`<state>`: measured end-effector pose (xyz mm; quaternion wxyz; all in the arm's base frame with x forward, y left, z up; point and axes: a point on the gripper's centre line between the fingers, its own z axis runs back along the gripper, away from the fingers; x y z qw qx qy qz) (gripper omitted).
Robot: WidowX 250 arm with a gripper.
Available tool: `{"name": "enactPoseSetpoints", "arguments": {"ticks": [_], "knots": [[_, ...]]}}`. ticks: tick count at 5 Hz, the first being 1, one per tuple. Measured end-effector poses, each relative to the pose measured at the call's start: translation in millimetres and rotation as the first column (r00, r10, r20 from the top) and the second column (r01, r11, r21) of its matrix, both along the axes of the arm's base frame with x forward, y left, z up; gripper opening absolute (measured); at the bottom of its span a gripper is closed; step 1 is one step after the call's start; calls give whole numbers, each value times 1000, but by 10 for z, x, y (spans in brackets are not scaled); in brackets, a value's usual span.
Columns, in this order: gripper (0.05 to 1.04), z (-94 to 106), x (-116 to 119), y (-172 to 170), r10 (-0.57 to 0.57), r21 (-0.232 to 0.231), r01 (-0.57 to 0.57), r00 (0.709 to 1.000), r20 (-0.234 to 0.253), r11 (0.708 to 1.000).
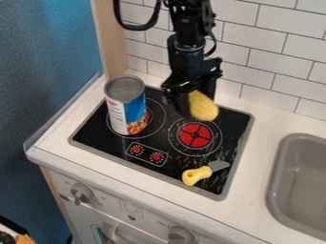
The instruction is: Take the yelox objet and moce it in thr uper right
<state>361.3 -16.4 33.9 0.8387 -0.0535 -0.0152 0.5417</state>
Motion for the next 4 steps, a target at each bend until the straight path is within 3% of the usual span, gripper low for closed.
{"name": "enactPoseSetpoints", "arguments": {"ticks": [1, 4], "knots": [[659, -39, 214, -10, 131, 30, -132, 991, 26, 991], [659, -589, 667, -147, 194, 57, -192, 981, -29, 980]]}}
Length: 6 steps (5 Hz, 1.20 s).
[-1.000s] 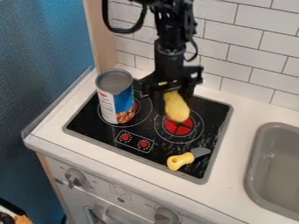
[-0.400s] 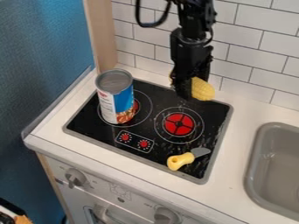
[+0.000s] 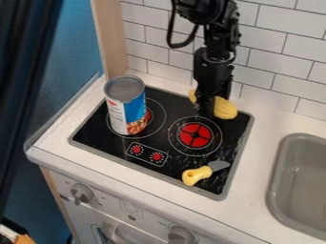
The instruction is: Take the yelox objet and moce it in thr uper right
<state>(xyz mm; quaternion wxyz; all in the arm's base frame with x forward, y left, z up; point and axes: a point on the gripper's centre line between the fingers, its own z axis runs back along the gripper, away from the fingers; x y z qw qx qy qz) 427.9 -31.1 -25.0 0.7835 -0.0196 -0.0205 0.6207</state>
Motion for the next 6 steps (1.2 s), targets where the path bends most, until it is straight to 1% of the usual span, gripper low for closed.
{"name": "enactPoseSetpoints", "arguments": {"ticks": [1, 2, 3, 4, 5, 6], "knots": [[659, -97, 23, -111, -4, -14, 4, 1000, -18, 1000], [659, -114, 59, -102, -14, 11, 14, 1000, -16, 1000], [727, -154, 40, -130, -21, 2, 22, 999, -28, 1000], [982, -154, 2, -121, -48, -1, 48, 998, -52, 999], [1001, -151, -9, -124, -57, -4, 57, 997, -48, 998], [1001, -135, -87, -112, -25, -5, 25, 998, -59, 1000]]}}
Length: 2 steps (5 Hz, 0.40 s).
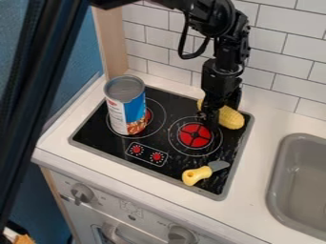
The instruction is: Take the yelox objet and moce it in thr uper right
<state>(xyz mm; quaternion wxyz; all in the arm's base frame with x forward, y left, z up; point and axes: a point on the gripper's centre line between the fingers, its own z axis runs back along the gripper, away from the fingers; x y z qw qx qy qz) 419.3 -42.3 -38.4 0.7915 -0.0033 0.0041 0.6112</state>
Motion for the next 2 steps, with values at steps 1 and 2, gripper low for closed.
{"name": "enactPoseSetpoints", "arguments": {"ticks": [1, 2], "knots": [[1001, 98, 18, -39, -23, -21, 23, 1000, 17, 1000], [1000, 282, 25, -57, -34, -33, 35, 999, 37, 999]]}}
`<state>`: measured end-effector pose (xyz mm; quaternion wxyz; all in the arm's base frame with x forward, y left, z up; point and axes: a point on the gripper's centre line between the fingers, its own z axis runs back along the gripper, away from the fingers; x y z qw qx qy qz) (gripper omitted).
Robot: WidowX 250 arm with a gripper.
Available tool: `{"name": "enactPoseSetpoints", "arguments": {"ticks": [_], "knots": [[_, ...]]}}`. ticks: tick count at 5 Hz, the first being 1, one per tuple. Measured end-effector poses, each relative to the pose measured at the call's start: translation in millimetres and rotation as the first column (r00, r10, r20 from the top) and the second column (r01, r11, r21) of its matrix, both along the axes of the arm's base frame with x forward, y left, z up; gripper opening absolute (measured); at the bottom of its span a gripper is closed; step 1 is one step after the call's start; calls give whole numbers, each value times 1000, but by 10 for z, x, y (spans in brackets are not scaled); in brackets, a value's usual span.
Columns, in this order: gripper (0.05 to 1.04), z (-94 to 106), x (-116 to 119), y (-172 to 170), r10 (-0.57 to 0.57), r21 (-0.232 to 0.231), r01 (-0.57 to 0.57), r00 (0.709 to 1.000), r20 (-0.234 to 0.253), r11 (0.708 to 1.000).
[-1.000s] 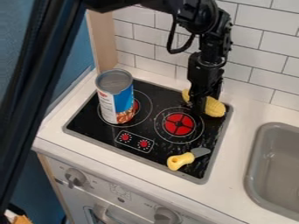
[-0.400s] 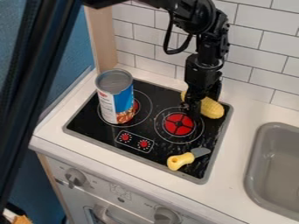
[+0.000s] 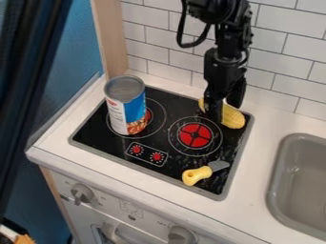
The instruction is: Take the yelox objet and moce it in thr uper right
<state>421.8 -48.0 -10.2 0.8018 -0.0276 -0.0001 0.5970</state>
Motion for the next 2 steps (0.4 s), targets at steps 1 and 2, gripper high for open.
{"name": "enactPoseSetpoints", "arguments": {"ticks": [1, 2], "knots": [[1000, 235, -8, 57, 8, -22, -7, 999, 45, 1000], [1001, 474, -71, 128, 12, -11, -11, 996, 94, 1000]]}}
